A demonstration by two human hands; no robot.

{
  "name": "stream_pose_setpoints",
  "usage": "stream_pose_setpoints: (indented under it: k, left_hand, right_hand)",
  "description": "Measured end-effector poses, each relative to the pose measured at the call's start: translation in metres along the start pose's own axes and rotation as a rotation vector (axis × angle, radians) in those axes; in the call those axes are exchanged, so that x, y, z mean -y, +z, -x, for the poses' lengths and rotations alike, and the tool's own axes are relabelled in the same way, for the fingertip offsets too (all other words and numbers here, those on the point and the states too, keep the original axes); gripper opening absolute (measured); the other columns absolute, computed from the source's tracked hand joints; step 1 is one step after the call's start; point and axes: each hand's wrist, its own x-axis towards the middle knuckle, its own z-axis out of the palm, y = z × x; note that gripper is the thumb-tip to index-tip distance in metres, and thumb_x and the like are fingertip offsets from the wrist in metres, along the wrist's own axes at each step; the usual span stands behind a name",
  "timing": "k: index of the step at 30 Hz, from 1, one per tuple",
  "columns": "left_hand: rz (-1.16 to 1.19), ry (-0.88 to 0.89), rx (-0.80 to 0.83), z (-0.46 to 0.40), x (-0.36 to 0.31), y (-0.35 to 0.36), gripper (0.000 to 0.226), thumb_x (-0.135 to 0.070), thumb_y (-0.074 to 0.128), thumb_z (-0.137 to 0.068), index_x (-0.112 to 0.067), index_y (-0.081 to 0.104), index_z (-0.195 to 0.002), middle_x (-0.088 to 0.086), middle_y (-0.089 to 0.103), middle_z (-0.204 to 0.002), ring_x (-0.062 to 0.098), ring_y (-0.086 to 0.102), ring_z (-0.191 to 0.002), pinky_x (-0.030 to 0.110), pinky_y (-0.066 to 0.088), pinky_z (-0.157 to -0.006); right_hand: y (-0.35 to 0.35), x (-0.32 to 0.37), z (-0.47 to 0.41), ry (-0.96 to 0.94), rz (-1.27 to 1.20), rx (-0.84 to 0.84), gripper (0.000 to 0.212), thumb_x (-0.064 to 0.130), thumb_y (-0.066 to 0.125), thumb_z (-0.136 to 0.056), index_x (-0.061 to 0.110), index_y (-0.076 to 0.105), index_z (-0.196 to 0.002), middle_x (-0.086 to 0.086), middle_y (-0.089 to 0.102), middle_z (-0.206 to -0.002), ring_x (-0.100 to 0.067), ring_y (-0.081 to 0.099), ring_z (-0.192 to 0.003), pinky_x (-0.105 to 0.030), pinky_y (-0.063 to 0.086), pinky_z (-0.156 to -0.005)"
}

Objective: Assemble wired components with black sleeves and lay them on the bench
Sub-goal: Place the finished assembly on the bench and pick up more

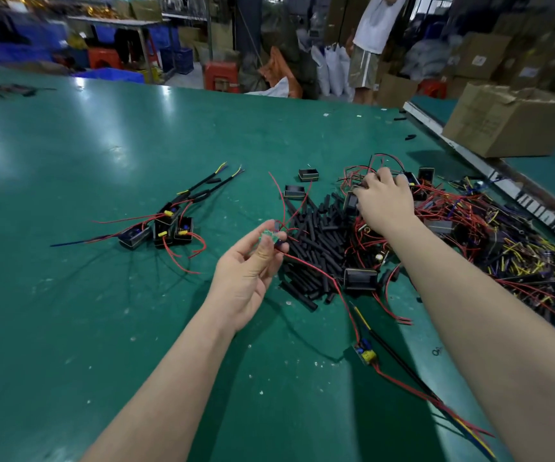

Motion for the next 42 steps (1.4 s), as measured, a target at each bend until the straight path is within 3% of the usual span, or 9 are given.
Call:
stream_pose_setpoints:
  k: [4,10,16,19,25,31,33,36,42]
  left_hand:
    - [0.052,-0.083,0.099,0.001,0.002,0.003,0.040,-0.006,0.060,-0.075,-0.002,0.059,-0.116,0.011,0.071,-0.103,0.017,0.070,-0.087,0.017,0.055,-0.071]
    - [-0.021,-0.129,0.137,0.005,0.005,0.006,0.038,-0.003,0.060,-0.073,-0.011,0.060,-0.110,0.006,0.073,-0.100,0.015,0.071,-0.084,0.016,0.054,-0.064]
    - [0.002,-0.107,0.049,0.005,0.007,0.002,0.029,-0.007,0.063,-0.072,-0.015,0.045,-0.094,0.006,0.074,-0.090,0.013,0.070,-0.071,0.014,0.047,-0.053]
    - [-0.015,-0.096,0.009,0.002,0.007,0.000,0.029,-0.011,0.064,-0.069,-0.016,0.045,-0.090,0.003,0.073,-0.084,0.010,0.069,-0.067,0.013,0.044,-0.051]
    - [0.006,-0.088,0.002,-0.001,0.006,-0.003,0.020,-0.017,0.065,-0.068,-0.013,0.052,-0.083,0.002,0.073,-0.080,0.007,0.068,-0.067,0.012,0.046,-0.050]
    - [-0.016,-0.062,-0.031,-0.002,0.009,0.002,0.022,-0.012,0.068,-0.066,-0.014,0.053,-0.082,0.006,0.070,-0.080,0.009,0.068,-0.065,0.012,0.046,-0.051]
    - [-0.033,-0.042,-0.030,-0.001,0.012,0.004,0.023,-0.011,0.069,-0.065,-0.013,0.053,-0.082,0.005,0.070,-0.080,0.009,0.069,-0.067,0.012,0.047,-0.051]
    - [-0.058,-0.004,-0.028,0.000,0.013,0.008,0.027,-0.009,0.068,-0.064,-0.010,0.054,-0.088,0.003,0.073,-0.080,0.010,0.070,-0.069,0.012,0.047,-0.051]
    - [-0.125,0.060,-0.085,0.001,0.016,0.015,0.032,-0.017,0.069,-0.063,-0.010,0.063,-0.093,-0.002,0.070,-0.075,0.005,0.059,-0.059,0.012,0.048,-0.056]
  right_hand:
    - [0.005,-0.004,0.001,-0.062,-0.006,-0.150,0.027,0.029,0.054,-0.096,0.011,0.059,-0.116,-0.010,0.057,-0.121,-0.031,0.039,-0.123,-0.045,0.035,-0.094]
    - [0.006,-0.005,0.003,-0.226,-0.041,-0.100,0.014,0.015,0.052,-0.094,0.012,0.052,-0.108,-0.005,0.067,-0.105,-0.027,0.054,-0.104,-0.040,0.036,-0.084]
    - [0.000,0.004,0.005,-0.016,-0.297,0.110,0.039,0.039,0.031,-0.102,0.023,0.050,-0.132,-0.012,0.063,-0.121,-0.033,0.044,-0.123,-0.046,0.034,-0.097]
    - [-0.003,0.015,0.003,0.110,-0.395,0.225,0.033,0.038,0.038,-0.100,0.027,0.054,-0.127,-0.012,0.061,-0.123,-0.033,0.038,-0.130,-0.047,0.028,-0.101]
    - [-0.016,0.019,0.008,0.293,-0.468,0.045,0.026,0.022,0.044,-0.095,0.026,0.058,-0.116,-0.009,0.065,-0.096,-0.031,0.058,-0.099,-0.045,0.031,-0.097]
    - [-0.040,0.013,0.049,0.411,-1.049,-0.044,0.036,0.032,0.050,-0.091,0.027,0.057,-0.126,-0.001,0.065,-0.099,-0.026,0.058,-0.085,-0.034,0.046,-0.075]
    - [-0.047,0.013,0.069,0.414,-1.260,-0.016,0.041,0.032,0.054,-0.091,0.020,0.057,-0.130,-0.002,0.066,-0.109,-0.021,0.062,-0.089,-0.035,0.050,-0.079]
    - [-0.062,0.026,0.101,0.306,-1.461,-0.100,0.037,0.034,0.061,-0.091,0.019,0.062,-0.124,0.004,0.070,-0.106,-0.015,0.066,-0.093,-0.034,0.052,-0.089]
    - [-0.067,0.076,0.144,0.082,-1.437,-0.318,0.025,0.010,0.071,-0.081,0.024,0.067,-0.102,0.009,0.069,-0.092,-0.005,0.060,-0.078,-0.021,0.048,-0.077]
